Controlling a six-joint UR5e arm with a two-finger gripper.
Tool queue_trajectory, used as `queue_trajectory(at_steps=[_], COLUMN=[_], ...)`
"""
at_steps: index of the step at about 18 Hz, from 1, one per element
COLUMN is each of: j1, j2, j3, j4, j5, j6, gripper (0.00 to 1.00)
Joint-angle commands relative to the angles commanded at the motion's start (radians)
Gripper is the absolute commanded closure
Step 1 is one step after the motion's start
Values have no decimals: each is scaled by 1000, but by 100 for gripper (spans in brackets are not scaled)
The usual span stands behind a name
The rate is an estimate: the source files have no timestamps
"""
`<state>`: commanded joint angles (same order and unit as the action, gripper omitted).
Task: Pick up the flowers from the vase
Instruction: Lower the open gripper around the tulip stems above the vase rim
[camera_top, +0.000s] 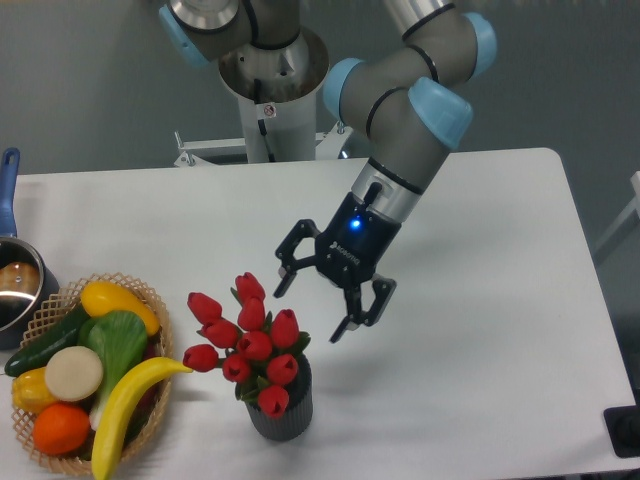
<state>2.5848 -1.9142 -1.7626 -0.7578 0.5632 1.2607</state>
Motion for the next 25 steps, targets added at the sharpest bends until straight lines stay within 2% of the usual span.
queue_trajectory(at_steps=[5, 8, 11, 12, 13, 15, 16, 17, 18, 23, 25], j1=[0, -17, -17, -17, -17, -12, -11, -8, -5, 5, 5], j2=[-69, -80, -89, -92, -98, -103, -103, -106, -106, -92, -68], j3=[44, 48, 46, 45, 45, 37, 32, 32, 32, 34, 34], j4=[29, 29, 29, 29, 29, 29, 29, 28, 28, 28, 28], j5=[-51, -89, -179, -183, -183, -183, -183, -178, -178, -178, -180], j6=[16, 16, 16, 17, 23, 69, 95, 112, 117, 95, 77], gripper=[0, 0, 2, 12, 28, 68, 85, 97, 100, 100, 100])
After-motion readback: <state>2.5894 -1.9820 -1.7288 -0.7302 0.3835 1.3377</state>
